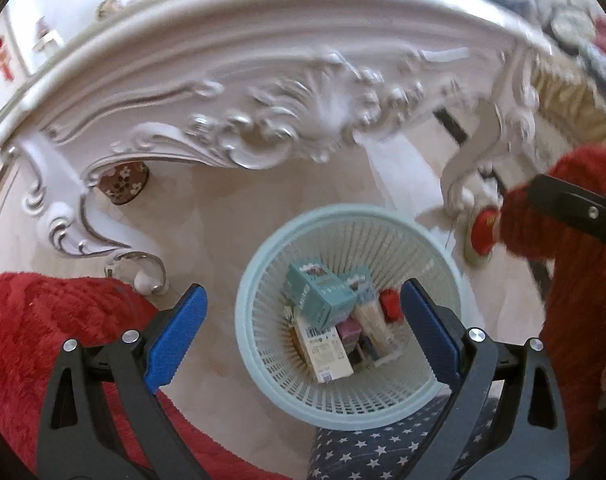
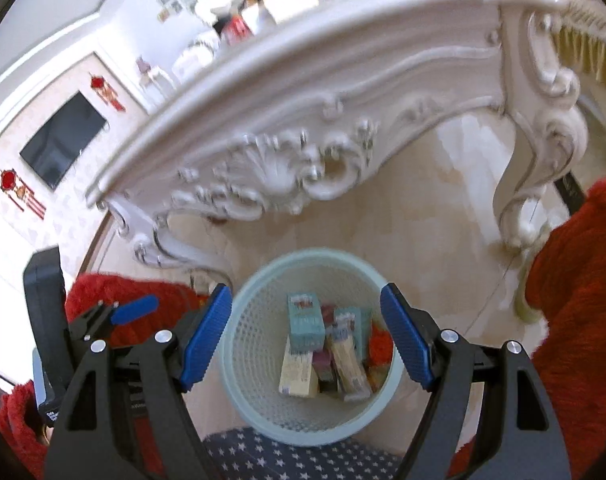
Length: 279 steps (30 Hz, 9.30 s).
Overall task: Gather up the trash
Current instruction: 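Move both tools back over the table toward the red box and cream box, then grasp the red toothpaste box with left tool while right tool grasps cream KIMTRUE box, then carry both boxes toward the wastebasket, then open both tools over the wastebasket to drop the boxes, then move both tools back over the table toward the snack wrapper and charger, then grasp the snack wrapper with left tool while right tool grasps white PISEN charger, then carry both items over the wastebasket and open both tools to drop them, then move both tools back over the table toward the red candy bags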
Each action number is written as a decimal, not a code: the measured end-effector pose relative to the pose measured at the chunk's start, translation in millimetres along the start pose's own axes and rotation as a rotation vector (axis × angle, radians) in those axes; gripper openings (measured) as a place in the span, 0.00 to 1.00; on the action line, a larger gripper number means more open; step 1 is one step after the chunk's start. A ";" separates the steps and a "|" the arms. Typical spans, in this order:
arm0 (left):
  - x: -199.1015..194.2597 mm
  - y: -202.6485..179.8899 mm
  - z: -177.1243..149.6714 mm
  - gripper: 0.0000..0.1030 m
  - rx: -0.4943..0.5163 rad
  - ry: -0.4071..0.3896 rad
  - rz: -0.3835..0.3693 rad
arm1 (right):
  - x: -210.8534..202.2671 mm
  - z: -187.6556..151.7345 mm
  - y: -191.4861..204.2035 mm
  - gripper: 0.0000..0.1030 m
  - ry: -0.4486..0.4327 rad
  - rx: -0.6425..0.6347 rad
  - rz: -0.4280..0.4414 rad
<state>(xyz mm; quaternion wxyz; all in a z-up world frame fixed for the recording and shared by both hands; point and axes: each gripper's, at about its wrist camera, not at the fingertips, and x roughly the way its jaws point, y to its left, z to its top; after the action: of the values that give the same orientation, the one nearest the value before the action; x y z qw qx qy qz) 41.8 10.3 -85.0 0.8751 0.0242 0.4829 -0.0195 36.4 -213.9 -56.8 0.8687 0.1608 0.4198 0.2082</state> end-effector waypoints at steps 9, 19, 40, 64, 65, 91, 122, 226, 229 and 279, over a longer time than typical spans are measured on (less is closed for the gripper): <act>-64.9 66.3 59.6 0.92 -0.248 -0.111 -0.005 | -49.8 68.4 29.1 0.83 -0.259 -0.050 -0.108; -58.9 110.6 260.3 0.92 -0.329 -0.274 0.097 | 39.5 230.9 75.4 0.85 -0.228 -0.150 -0.156; 138.1 128.5 515.2 0.92 -0.485 -0.036 0.044 | 218.9 389.9 98.8 0.85 -0.078 -0.130 -0.378; 169.5 129.8 491.6 0.92 -0.374 0.138 0.140 | 252.7 403.6 57.6 0.85 0.121 -0.184 -0.433; 172.1 124.7 492.1 0.92 -0.345 0.138 0.176 | 257.1 403.3 56.4 0.85 0.130 -0.188 -0.434; -51.9 110.7 243.0 0.35 -0.162 -0.217 -0.088 | 12.8 205.1 49.6 0.43 -0.046 -0.130 0.133; 55.1 15.4 -3.4 0.87 -0.079 0.165 -0.057 | 92.1 -19.0 6.9 0.73 0.390 -0.153 -0.137; -47.6 112.2 241.5 0.46 -0.072 -0.257 -0.277 | 34.9 241.2 63.7 0.60 0.003 -0.398 0.086; -63.7 88.1 178.2 0.46 -0.060 -0.229 -0.302 | 6.2 182.5 73.9 0.60 0.003 -0.423 0.111; -33.3 29.5 56.6 0.87 -0.015 -0.093 -0.159 | -17.9 69.0 70.0 0.86 -0.096 -0.379 -0.080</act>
<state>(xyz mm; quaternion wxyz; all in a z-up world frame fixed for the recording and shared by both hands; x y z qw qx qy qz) 73.5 36.6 -26.0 0.8923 -0.0219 0.4425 -0.0862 65.4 -169.7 27.9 0.9099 -0.0127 0.3372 0.2411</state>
